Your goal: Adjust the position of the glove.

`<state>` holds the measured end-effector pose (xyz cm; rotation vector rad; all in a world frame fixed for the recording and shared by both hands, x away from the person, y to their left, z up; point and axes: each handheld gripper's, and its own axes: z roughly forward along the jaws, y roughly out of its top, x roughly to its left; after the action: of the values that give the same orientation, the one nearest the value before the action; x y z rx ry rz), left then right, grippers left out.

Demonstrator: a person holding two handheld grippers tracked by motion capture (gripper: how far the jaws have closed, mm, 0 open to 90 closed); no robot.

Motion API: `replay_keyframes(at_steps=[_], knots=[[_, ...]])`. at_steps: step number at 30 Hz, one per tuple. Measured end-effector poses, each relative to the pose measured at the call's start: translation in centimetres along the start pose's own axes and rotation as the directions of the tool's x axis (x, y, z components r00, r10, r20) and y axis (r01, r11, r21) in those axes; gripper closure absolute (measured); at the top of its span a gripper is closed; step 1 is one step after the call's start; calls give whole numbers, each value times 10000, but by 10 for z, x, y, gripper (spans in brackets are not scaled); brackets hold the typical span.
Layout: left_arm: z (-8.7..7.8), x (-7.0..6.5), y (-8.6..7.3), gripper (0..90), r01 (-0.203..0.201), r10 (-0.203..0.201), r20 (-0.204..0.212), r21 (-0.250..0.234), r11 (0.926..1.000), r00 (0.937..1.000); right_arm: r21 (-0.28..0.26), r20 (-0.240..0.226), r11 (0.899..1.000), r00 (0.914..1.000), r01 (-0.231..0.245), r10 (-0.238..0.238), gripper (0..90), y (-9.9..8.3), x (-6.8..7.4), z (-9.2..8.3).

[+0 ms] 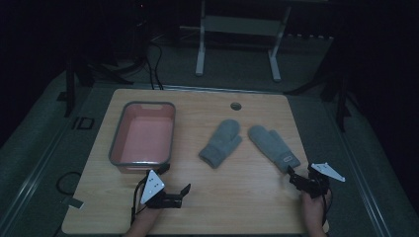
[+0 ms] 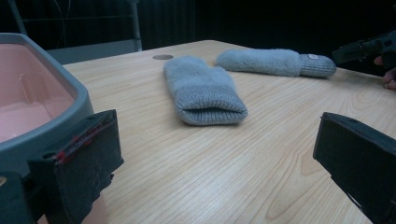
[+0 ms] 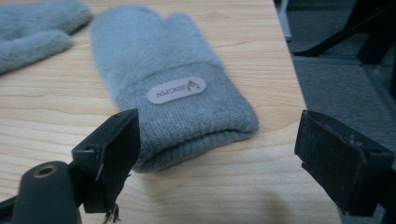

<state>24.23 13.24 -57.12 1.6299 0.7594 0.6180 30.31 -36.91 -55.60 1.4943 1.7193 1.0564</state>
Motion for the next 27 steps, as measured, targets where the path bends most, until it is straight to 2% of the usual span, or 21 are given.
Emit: replay_keyframes(at_steps=[2, 6, 7, 9, 14, 15, 18, 22, 24, 26, 27], knots=[[0, 0, 0, 14, -1, 1, -2, -6, 10000, 10000, 49, 133, 10000, 9999, 41, -42, 143, 1, 0, 0], [0, 0, 0, 13, 10, -10, 1, -16, 10000, 10000, -21, 10, 10000, 10000, 63, -63, 142, 4, 0, 1], [0, 0, 0, 14, 12, -12, 0, -23, 10000, 10000, -107, 61, 9989, 9989, 466, -465, 143, 13, 1, 3], [0, 0, 0, 13, 8, -8, 8, -26, 10000, 10000, -172, -499, 9995, 9984, 259, -268, 143, 22, 0, 4], [0, 0, 0, 14, 5, -5, 14, -25, 10000, 10000, -328, -897, 9994, 9959, 106, -135, 143, 39, 2, 6], [0, 0, 0, 14, 8, -8, 26, -36, 10000, 10000, -333, -1167, 9994, 9931, 92, -130, 133, 46, 4, 8], [0, 0, 0, 14, 4, -4, 31, -36, 10000, 10000, -305, -1482, 9994, 9888, 153, -197, 131, 55, 8, 13], [0, 1, 0, 14, 17, -17, 38, -39, 10000, 10000, -276, -1711, 9973, 9826, 686, -724, 128, 67, 17, 21], [0, 0, 0, 14, 10, -9, 47, -41, 10000, 10000, -113, -2118, 9977, 9750, 662, -671, 130, 73, 21, 26], [0, 0, 0, 14, 11, -11, 44, -38, 10000, 10000, 386, -2688, 9959, 9607, 820, -687, 134, 79, 26, 32], [0, 0, 0, 13, 11, -11, 44, -38, 10000, 10000, 386, -2688, 9959, 9607, 820, -687, 134, 79, 26, 32]])
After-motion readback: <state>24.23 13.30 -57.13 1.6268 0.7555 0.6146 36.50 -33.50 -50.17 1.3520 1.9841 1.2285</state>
